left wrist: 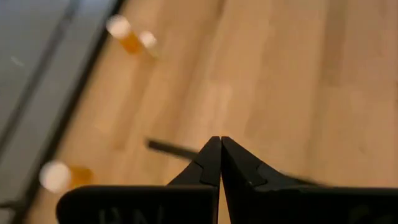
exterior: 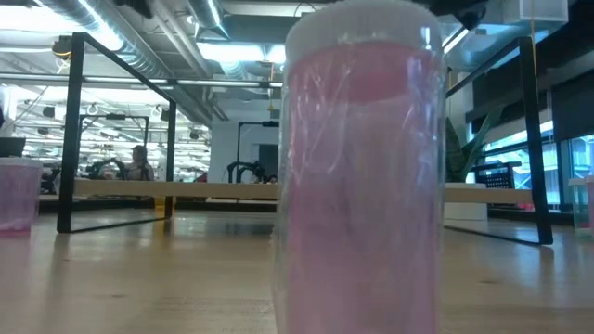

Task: Pick and place medicine bottles onto shelf by color
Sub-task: Put the top left blue pill bottle on the shelf

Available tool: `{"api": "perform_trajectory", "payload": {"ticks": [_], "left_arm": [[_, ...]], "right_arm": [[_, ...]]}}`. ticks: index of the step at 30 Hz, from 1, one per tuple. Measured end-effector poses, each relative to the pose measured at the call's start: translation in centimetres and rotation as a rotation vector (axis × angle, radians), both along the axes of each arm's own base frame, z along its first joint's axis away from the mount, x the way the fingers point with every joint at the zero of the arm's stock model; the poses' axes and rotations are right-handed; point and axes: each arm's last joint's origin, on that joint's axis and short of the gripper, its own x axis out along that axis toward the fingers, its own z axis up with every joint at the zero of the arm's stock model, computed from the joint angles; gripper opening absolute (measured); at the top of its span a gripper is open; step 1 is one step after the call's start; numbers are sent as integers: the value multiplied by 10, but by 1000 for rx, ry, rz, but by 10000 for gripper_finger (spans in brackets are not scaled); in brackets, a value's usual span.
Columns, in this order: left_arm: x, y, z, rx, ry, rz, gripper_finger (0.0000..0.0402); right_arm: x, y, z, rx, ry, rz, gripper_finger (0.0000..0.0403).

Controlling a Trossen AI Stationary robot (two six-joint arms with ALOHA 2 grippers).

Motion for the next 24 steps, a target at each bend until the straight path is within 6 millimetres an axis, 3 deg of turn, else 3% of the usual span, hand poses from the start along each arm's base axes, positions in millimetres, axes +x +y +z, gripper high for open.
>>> {"api": "perform_trajectory", "payload": {"ticks": [5,11,24], "left_arm": [[-5,-4,-6,-182,94,12,4],[-7,-14,-6,-214,108,-54,4],[-11,-25,-6,-223,112,-111,4]], "right_arm": [[26,0,7,0,110,27,10],[50,1,2,0,204,173,10],[61,2,-7,-31,249,210,10]]}}
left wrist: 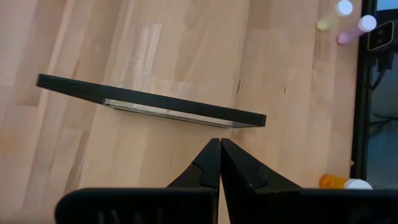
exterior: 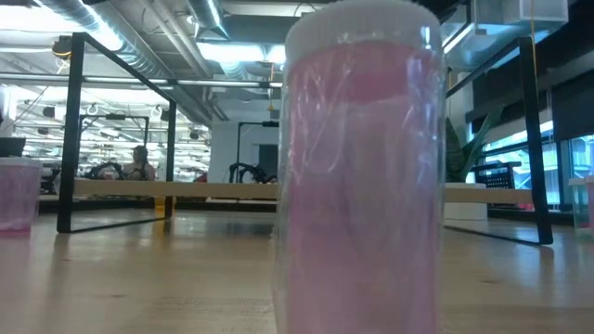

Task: Pick and place medicine bottles onto shelf by color
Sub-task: Put the top left blue pill bottle on the shelf

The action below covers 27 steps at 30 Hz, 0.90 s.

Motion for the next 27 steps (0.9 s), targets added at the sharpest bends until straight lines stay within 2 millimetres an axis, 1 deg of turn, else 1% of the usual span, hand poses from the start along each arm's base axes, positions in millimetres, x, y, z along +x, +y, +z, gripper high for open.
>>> {"api": "perform_trajectory", "payload": {"ticks": [9,13,19,25,27], "left_arm": [[0,-2,1,-5,-11,-11,4],[7,-5,2,-19,-49,-11,4],[13,-13,-3,-1,-27,12,4],[11,-25,-4,-1,-38,-24,4],[9,-27,-4,8,-50,-10,4]], "right_arm": [[0,0,0,0,-2,0,10],[0,0,0,0,-2,0,10],[0,0,0,0,-4,0,10],[0,0,0,1,-5,-1,10],[0,0,0,0,-5,0,10]]}}
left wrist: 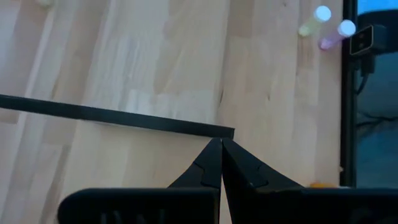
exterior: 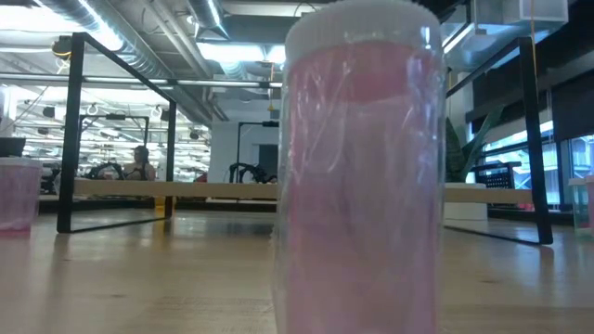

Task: Pick and place medicine bottles onto shelf by color
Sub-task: Put the top left blue pill bottle on the shelf

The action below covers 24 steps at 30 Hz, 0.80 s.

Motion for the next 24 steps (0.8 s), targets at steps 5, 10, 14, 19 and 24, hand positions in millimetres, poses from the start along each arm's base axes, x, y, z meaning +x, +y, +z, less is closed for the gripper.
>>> {"api": "perform_trajectory", "payload": {"ticks": [5,10,14,19,24], "left_arm": [[-4,-6,0,12,-26,24,4],[-7,-10,0,28,-41,64,4],[-8,-11,-1,36,-36,61,8],[-8,-11,-1,46,-41,65,37],[-7,-11,-1,47,-41,63,83]], "right_arm": [[0,0,0,0,0,0,10],[0,0,0,0,1,0,10],[0,0,0,0,1,0,10],[0,0,0,0,1,0,10],[0,0,0,0,1,0,10]]}}
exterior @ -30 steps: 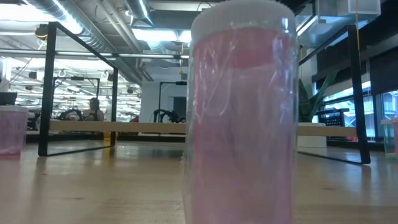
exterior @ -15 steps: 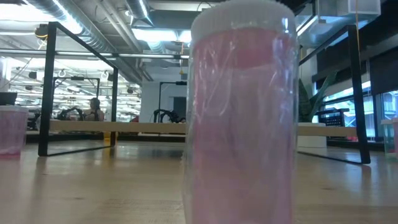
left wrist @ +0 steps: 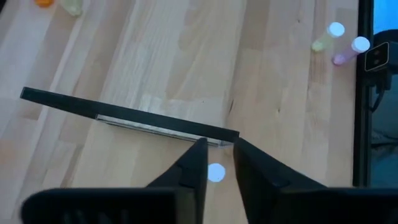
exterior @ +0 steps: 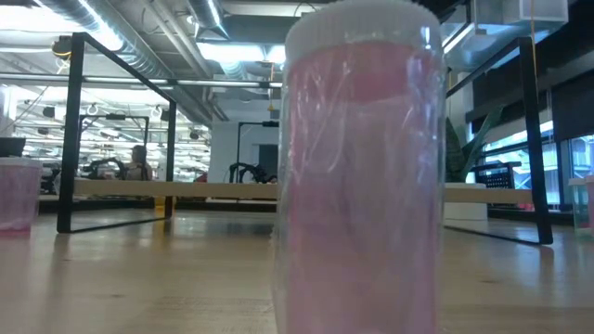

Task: Pick and place medicine bottles onto shelf by color
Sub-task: Put the top left blue pill bottle on the shelf

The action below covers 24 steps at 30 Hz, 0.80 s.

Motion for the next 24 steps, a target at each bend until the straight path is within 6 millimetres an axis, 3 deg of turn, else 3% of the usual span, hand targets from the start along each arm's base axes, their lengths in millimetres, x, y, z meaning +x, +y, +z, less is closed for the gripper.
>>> {"api": "perform_trajectory", "payload": {"ticks": [12,24], "left_arm": [[-4,-5,-4,15,19,-41,165],[-10,-15,-25,-65,122,-27,176]], "right_arm": [[0,0,0,1,0,-1,10],[0,0,0,0,0,0,10]]}}
